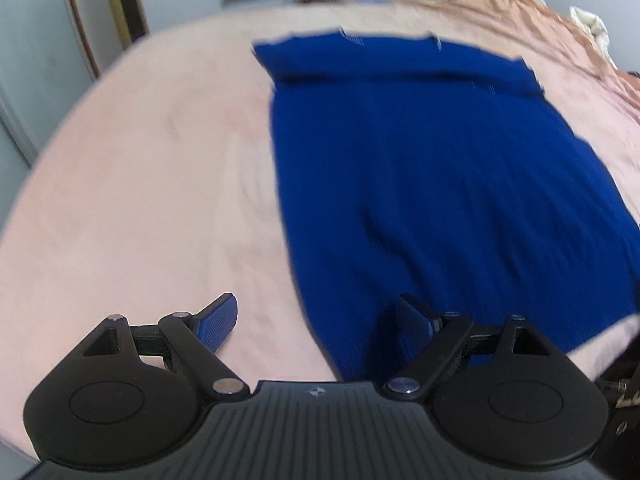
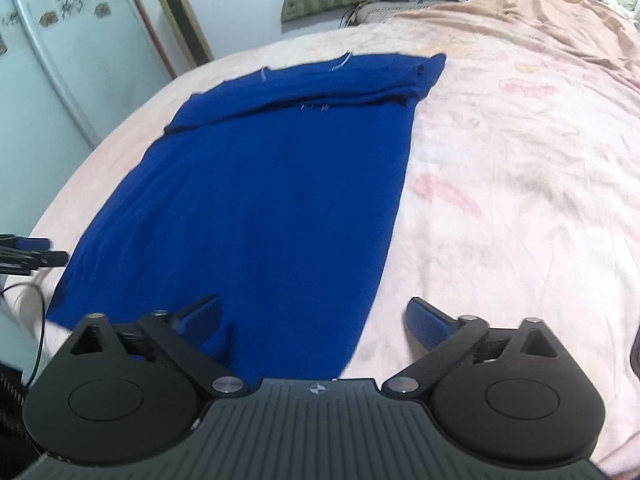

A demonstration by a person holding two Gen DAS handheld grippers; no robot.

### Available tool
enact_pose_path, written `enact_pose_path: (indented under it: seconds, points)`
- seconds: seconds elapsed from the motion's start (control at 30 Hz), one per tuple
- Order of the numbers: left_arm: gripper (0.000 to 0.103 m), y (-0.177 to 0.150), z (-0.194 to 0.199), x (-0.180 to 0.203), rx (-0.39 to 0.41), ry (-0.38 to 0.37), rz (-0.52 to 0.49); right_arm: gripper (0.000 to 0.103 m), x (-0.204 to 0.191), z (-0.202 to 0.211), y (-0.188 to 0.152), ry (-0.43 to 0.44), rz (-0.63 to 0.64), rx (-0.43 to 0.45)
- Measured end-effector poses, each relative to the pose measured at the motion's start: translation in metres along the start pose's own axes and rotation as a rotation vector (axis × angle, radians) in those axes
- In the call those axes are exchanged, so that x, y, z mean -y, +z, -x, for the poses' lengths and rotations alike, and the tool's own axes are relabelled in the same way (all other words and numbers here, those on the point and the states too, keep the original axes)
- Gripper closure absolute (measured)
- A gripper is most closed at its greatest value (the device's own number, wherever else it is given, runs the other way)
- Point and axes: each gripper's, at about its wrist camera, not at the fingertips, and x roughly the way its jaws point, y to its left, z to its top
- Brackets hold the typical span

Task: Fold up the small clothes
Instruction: 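Grasp the sweater hem with the right gripper while the left gripper grasps the hem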

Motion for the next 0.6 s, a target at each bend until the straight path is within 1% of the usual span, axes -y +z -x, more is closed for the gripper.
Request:
enact_pose_path:
  seconds: [0.03, 0.17, 0.23, 0.27, 0.3, 0.33, 0.37, 0.4, 0.43, 0.47, 0.5, 0.53, 0.6]
  points:
    - [0.016, -0.003, -0.004, -0.001, -0.017, -0.018, 0.005, 0.021, 0.000, -0.001, -0.003, 0.001, 0.003, -0.025]
    - [0.016, -0.009, -0.006, -0.003, -0.022, -0.064, 0.055, 0.030, -0.008, 0.001, -0.012, 0.010, 0.054, -0.047]
    - [0.016, -0.007, -0.007, -0.005, -0.036, -0.096, 0.078, 0.041, -0.013, 0.000, -0.013, 0.049, 0.064, -0.061]
    - [0.016, -0.006, -0.007, -0.005, -0.040, -0.112, 0.083, 0.043, -0.016, -0.001, -0.013, 0.055, 0.076, -0.065]
    - [0.017, -0.007, -0.005, -0.004, -0.043, -0.127, 0.082, 0.048, -0.020, -0.001, -0.014, 0.050, 0.097, -0.064]
    - [0.017, -0.007, -0.004, -0.001, -0.044, -0.140, 0.075, 0.056, -0.024, -0.002, -0.014, 0.042, 0.117, -0.064]
    - [0.020, -0.007, -0.003, 0.001, -0.045, -0.147, 0.065, 0.062, -0.026, -0.002, -0.013, 0.034, 0.125, -0.056]
    - [0.037, -0.007, -0.001, 0.005, -0.044, -0.149, 0.049, 0.079, -0.027, -0.003, -0.012, 0.033, 0.121, -0.051]
    - [0.058, -0.006, -0.001, 0.010, -0.039, -0.137, 0.030, 0.086, -0.026, -0.004, -0.009, 0.041, 0.109, -0.046]
    - [0.070, -0.005, 0.000, 0.012, -0.040, -0.136, 0.018, 0.087, -0.025, -0.004, -0.008, 0.050, 0.102, -0.038]
    - [0.089, -0.002, 0.001, 0.012, -0.046, -0.153, 0.024, 0.088, -0.026, -0.005, -0.006, 0.056, 0.104, -0.029]
    - [0.093, 0.001, 0.000, 0.011, -0.048, -0.170, 0.039, 0.088, -0.026, -0.005, -0.004, 0.060, 0.111, -0.022]
    - [0.096, 0.011, 0.000, 0.013, -0.027, -0.164, 0.039, 0.090, -0.028, -0.007, 0.003, 0.072, 0.123, -0.001]
